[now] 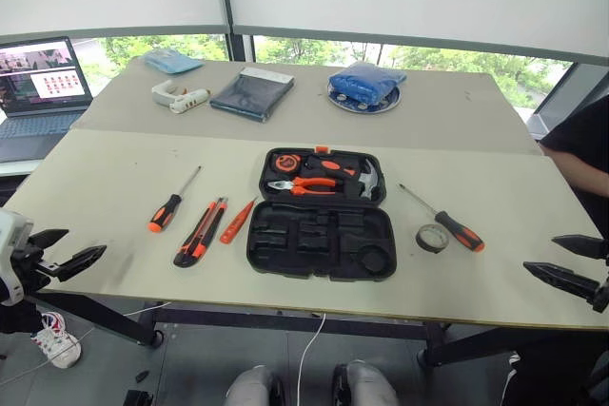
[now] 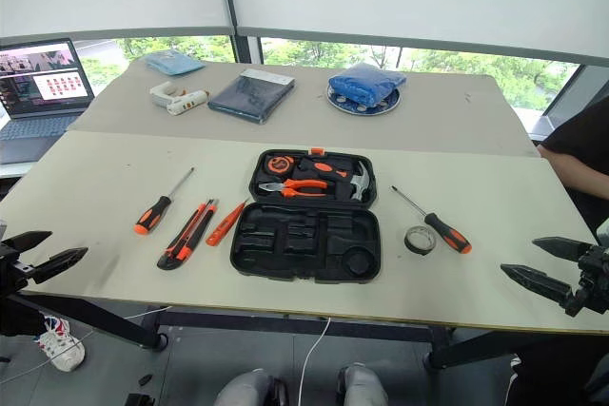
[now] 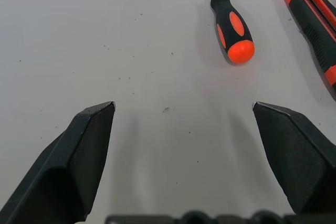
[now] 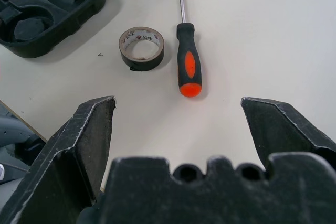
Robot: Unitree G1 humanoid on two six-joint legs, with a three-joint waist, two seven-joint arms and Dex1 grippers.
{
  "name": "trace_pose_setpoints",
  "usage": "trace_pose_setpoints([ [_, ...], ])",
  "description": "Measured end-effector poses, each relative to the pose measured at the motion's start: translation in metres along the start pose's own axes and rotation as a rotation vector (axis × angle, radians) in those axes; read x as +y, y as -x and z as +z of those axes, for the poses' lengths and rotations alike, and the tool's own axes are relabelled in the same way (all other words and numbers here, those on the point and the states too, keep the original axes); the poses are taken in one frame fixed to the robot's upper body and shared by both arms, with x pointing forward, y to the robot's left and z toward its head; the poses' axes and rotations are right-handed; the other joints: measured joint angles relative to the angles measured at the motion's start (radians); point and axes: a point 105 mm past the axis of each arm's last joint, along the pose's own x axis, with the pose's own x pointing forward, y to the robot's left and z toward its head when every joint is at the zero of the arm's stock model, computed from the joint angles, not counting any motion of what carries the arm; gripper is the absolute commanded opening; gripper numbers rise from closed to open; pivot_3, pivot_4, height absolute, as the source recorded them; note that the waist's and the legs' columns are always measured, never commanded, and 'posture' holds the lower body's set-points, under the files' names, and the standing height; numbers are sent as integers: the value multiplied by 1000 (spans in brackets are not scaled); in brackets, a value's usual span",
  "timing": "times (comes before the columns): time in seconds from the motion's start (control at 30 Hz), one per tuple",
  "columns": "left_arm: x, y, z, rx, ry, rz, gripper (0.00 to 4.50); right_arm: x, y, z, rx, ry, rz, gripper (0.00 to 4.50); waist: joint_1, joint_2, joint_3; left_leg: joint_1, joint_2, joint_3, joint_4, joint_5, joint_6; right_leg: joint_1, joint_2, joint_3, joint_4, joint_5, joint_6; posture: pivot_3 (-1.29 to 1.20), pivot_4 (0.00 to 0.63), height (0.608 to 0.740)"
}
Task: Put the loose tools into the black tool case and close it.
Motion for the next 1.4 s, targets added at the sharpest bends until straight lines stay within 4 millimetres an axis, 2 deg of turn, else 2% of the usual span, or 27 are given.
trace_pose_setpoints([
  [0.1, -2, -2, 0, 16, 11, -6, 4500, 1, -1, 2, -4, 5, -3, 4459, 0, 0, 0, 0, 0, 0, 0, 0, 0, 0, 0, 0, 0, 0, 0, 0, 150, 718],
  [0.17, -9, -11, 2, 64, 18, -40, 4500, 5, -7, 17, -41, 37, 3, 4459, 0, 0, 0, 0, 0, 0, 0, 0, -1, 0, 0, 0, 1, 0, 0, 0, 150, 718],
  [0.2, -14, -21, 11, 71, 23, -57, 4500, 10, -12, 33, -84, 65, 19, 4459, 0, 1, 0, 0, 0, 0, 0, 1, -2, 0, 0, 0, 1, 1, 1, 0, 150, 718],
  [0.27, -18, -37, 29, 63, 29, -59, 4500, 27, -21, 58, -130, 126, 88, 4459, 3, 0, 1, 0, 0, -1, 0, 1, -2, 0, 1, 0, 2, 1, 1, 0, 150, 718],
  [0.33, -18, -46, 39, 77, 32, -54, 4500, 41, -26, 69, -137, 158, 151, 4459, 3, 0, 1, 0, 0, -2, 0, 2, -3, 1, 3, 1, 2, 1, 1, 0, 150, 718],
  [0.47, -24, -78, 57, 138, 22, -71, 4500, 74, -42, 95, -167, 219, 314, 4459, 4, -1, 1, -2, -1, -2, 0, 3, -3, 0, 8, 0, 2, 1, 0, 0, 150, 718],
  [0.53, -29, -90, 53, 187, 35, -88, 4500, 88, -47, 107, -193, 257, 367, 4459, 0, -1, 1, -2, -1, -1, 0, 7, 5, 0, 9, 0, 2, 1, 0, 0, 150, 718],
  [0.67, -35, -109, 34, 313, 29, -105, 4500, 106, -56, 124, -235, 296, 436, 4459, -4, -2, 2, -3, -2, 0, 1, 7, 6, -1, 11, -2, 2, 2, -1, 0, 150, 718],
  [0.83, -30, -124, 35, 337, 2, -89, 4500, 126, -63, 134, -274, 323, 507, 4459, 5, -2, 2, -2, -3, 0, 2, 7, 6, 0, 9, -1, 3, 1, 0, 0, 150, 718],
  [0.93, -26, -130, 35, 343, 22, -63, 3853, 131, -69, 130, -262, 316, 531, 4500, 7, -2, 2, -2, -3, 0, 3, 6, 7, 0, 7, 0, 4, 0, 2, 0, 150, 718],
  [1.13, -18, -128, 33, 320, 51, -44, 1598, 122, -73, 124, -242, 304, 494, 4500, -1, -3, 2, -1, -2, -1, 5, 7, 7, 1, 4, 1, 7, 0, 2, 0, 150, 718],
  [1.2, -19, -129, 39, 286, 29, -63, 1005, 120, -74, 119, -227, 293, 483, 4500, 0, -4, 2, -3, -2, -1, 5, 7, 7, -1, 5, 0, 7, 1, 2, 0, 150, 718],
  [1.3, -29, -133, 74, 166, -79, -143, 957, 113, -77, 105, -181, 254, 470, 4500, 6, -8, 3, -10, -2, -2, 11, 7, 7, -4, 8, -4, 7, 3, -3, 0, 150, 718],
  [1.37, -47, -135, 103, 75, -174, -245, 957, 112, -78, 101, -168, 247, 461, 4500, 10, -8, 3, -14, -2, -3, 17, 7, 9, -4, 8, -5, 8, 4, -5, 0, 150, 718],
  [1.4, -63, -136, 123, 17, -233, -328, 957, 111, -78, 99, -164, 250, 452, 4500, 13, -8, 3, -15, -2, -3, 18, 6, 10, -4, 8, -6, 8, 5, -4, 0, 150, 718],
])
